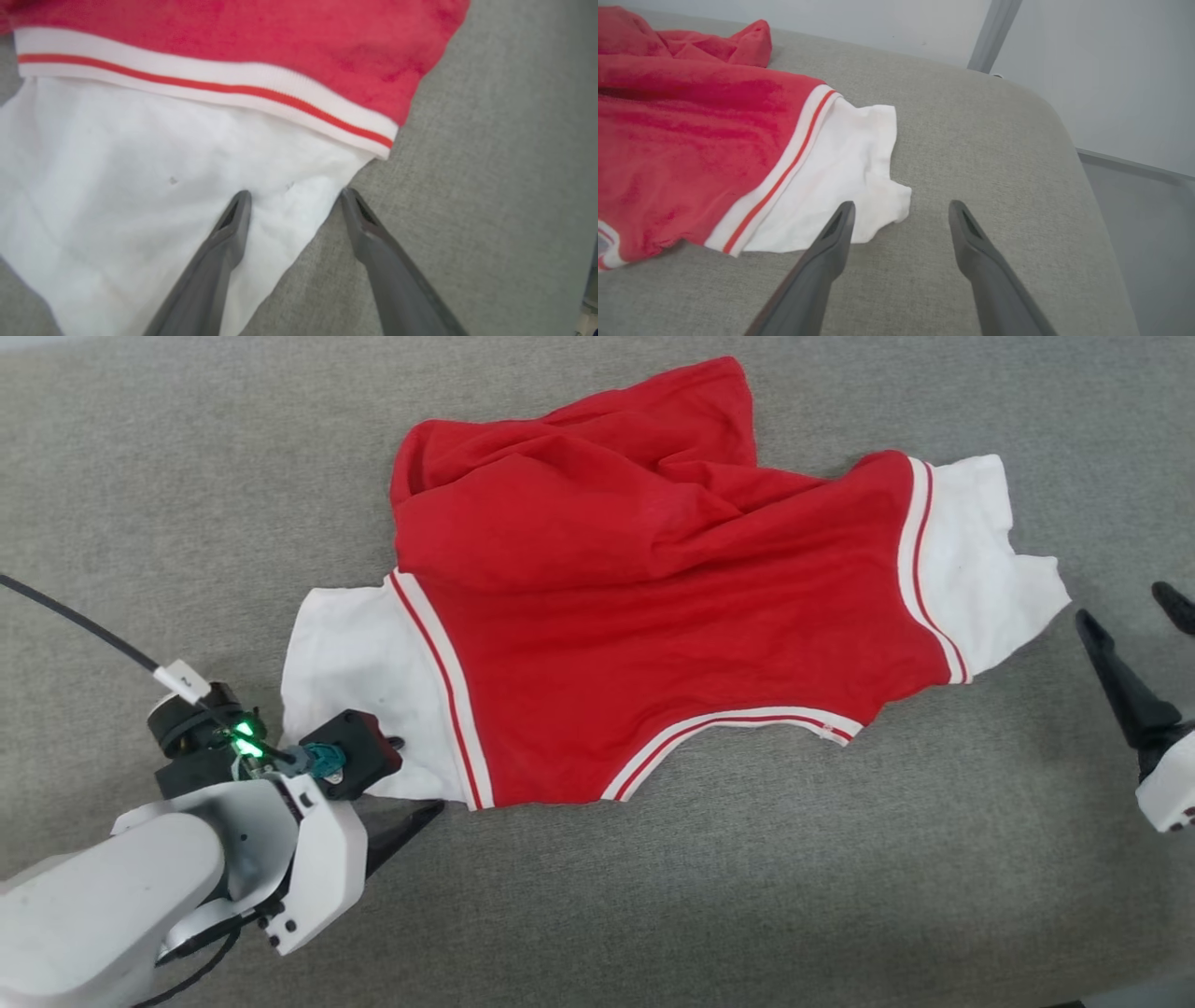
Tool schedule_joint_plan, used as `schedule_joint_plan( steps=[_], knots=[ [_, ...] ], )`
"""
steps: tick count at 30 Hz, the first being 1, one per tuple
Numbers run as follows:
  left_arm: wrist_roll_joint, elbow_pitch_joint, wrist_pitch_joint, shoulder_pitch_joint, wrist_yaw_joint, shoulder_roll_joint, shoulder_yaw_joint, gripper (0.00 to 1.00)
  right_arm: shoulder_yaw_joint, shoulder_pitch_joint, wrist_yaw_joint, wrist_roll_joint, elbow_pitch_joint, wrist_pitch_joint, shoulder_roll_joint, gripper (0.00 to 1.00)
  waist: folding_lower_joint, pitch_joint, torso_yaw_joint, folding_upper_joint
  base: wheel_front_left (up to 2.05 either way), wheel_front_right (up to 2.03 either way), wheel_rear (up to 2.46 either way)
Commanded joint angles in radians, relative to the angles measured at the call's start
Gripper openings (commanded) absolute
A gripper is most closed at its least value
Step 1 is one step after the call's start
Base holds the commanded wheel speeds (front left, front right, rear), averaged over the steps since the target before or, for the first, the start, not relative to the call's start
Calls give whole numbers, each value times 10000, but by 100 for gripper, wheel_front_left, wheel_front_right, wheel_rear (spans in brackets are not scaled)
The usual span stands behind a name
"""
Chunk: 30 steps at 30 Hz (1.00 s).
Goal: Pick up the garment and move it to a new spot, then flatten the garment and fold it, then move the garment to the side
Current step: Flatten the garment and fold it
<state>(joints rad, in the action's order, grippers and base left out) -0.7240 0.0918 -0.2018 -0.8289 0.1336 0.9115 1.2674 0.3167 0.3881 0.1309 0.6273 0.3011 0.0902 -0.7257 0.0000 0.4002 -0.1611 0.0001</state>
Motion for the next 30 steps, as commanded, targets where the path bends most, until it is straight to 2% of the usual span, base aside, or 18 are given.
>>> schedule_joint_plan(
  steps=[1, 2, 13, 20, 27, 28, 30],
  knots=[
    [220, 568, -127, 305, -58, -111, 238, 37, 55, -166, -3, 46, -214, -235, -40, 100, 0, 29, 67, -1, 0, 0, 0],
    [322, 717, -5, 209, -62, -187, 235, 0, 131, -222, -3, 106, -374, -460, -107, 100, 0, 43, 106, -1, 0, 0, 0],
    [361, 905, 426, 190, -41, -1081, 289, 0, 1150, 362, -5, 765, -1424, -3032, -929, 100, 0, 252, 522, -1, 0, 0, 0],
    [388, 776, 535, 24, -7, -1575, 305, 0, 1841, 1217, -3, 1089, -835, -4608, -1395, 100, 0, 516, 974, -1, 0, 0, 0],
    [146, 1091, 819, -71, -9, -1982, 314, 0, 3036, 1495, -3, 1532, 66, -5329, -1217, 100, 0, 699, 1318, -1, 0, 0, 0],
    [81, 1148, 870, -79, -9, -2020, 314, 0, 3192, 1544, -3, 1527, 129, -5316, -1204, 75, 0, 704, 1337, -1, 0, 0, 0],
    [-54, 1287, 1036, -95, -12, -2097, 308, 0, 3451, 1652, -3, 1509, 266, -5273, -1221, 12, 0, 668, 1356, -1, 0, 0, 0]
  ],
)
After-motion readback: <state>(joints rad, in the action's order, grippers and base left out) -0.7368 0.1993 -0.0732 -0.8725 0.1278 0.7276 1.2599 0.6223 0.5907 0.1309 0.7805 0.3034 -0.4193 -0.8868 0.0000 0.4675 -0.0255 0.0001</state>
